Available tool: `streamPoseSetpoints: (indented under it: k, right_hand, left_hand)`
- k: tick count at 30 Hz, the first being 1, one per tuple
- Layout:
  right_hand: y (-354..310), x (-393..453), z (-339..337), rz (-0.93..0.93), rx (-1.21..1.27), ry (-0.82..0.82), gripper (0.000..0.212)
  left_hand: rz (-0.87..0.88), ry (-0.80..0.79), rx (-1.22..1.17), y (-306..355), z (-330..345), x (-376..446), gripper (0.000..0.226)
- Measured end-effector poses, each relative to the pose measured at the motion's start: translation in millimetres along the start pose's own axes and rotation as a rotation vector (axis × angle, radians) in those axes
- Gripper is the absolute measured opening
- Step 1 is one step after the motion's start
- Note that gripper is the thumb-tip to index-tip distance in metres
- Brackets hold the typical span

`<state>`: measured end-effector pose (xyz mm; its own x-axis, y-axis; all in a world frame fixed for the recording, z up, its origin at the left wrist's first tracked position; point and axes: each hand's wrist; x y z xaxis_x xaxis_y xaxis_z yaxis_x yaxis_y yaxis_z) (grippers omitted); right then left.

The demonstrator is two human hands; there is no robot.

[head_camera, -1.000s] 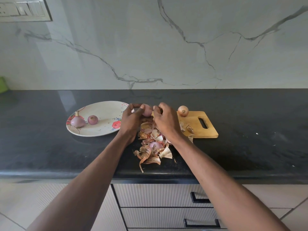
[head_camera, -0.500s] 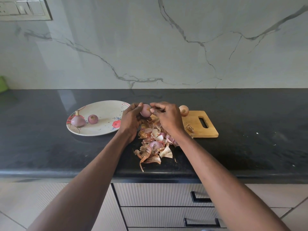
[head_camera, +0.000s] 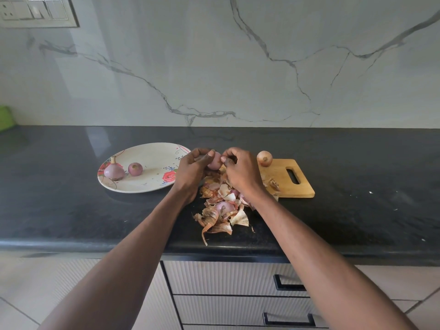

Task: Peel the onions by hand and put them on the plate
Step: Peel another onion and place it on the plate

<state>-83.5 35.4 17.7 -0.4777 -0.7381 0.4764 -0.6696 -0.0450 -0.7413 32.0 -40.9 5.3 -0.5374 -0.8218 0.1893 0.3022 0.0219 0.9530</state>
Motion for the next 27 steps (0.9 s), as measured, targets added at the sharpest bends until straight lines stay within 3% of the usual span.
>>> streamPoseSetpoints:
  k: [3,9,13,17,23,27]
  right_hand:
    - [-0.6,0.3,4.1,0.041,-0.051,-0.023,0.010]
    - [2.2,3.8,1.9,0.204,0.255,0.056,0.034]
    - [0.4,0.8,-3.8,0.084,0.189,0.085,0.008]
    - [-2.5,-1.5,-4.3,-0.009,0.180,0.054,0.020]
    - [-1.0,-1.5,-1.8,0.080,0.240,0.090,0.010]
    - [0.4,-0.9,-1.3,0.064,0.155,0.104,0.003]
  left_hand:
    - [-0.006,-0.020,-0.023,-0.3,1.1,-0.2,0.016]
    - [-0.041,0.033,-0.125,4.0,2.3,3.6,0.022]
    - [-0.040,0.035,-0.125,3.8,1.9,4.7,0.022]
    - [-0.040,0.022,-0.137,2.2,0.0,5.9,0.023]
    - [-0.034,-0.013,-0.168,2.9,2.7,3.1,0.014]
    - [-0.018,-0.039,-0.177,3.6,4.0,0.7,0.014]
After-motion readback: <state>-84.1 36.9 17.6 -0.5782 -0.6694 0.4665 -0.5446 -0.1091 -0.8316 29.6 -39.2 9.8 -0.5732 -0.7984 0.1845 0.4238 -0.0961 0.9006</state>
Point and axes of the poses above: each hand's wrist, its own x-axis towards the middle knuckle, its own z-axis out of the palm, y = z × x, and after that the axes turned 1 degree about -y, right-handed
